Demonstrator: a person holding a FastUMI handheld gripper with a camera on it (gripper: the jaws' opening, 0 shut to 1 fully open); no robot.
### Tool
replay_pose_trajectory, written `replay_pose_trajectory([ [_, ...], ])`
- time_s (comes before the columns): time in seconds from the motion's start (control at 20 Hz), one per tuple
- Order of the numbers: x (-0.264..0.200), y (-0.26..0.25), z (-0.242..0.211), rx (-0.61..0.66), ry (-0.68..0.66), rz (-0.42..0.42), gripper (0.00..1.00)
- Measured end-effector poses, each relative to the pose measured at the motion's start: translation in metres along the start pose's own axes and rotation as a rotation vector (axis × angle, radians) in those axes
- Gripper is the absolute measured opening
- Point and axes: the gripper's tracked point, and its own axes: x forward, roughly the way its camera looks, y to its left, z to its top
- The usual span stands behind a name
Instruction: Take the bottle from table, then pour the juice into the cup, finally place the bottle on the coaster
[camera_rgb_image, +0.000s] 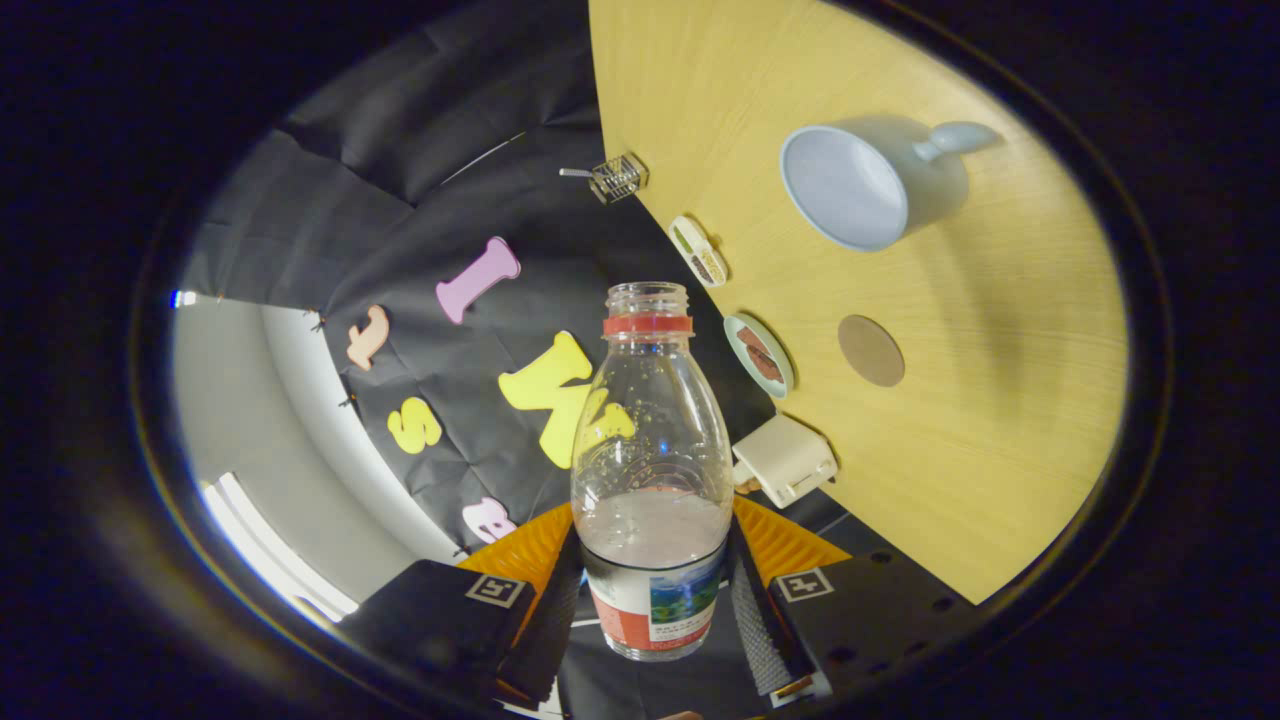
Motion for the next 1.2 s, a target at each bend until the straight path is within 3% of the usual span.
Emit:
replay_pose_trajectory([
  [0.25,-0.002,-0.012,-0.006,-0.260,-0.021,-0.052,0.76],
  [0.75,0.004,-0.020,-0.019,-0.825,-0.057,-0.065,0.76],
  [1.2,-0.012,-0.004,-0.046,-1.501,-0.072,-0.037,0.77],
])
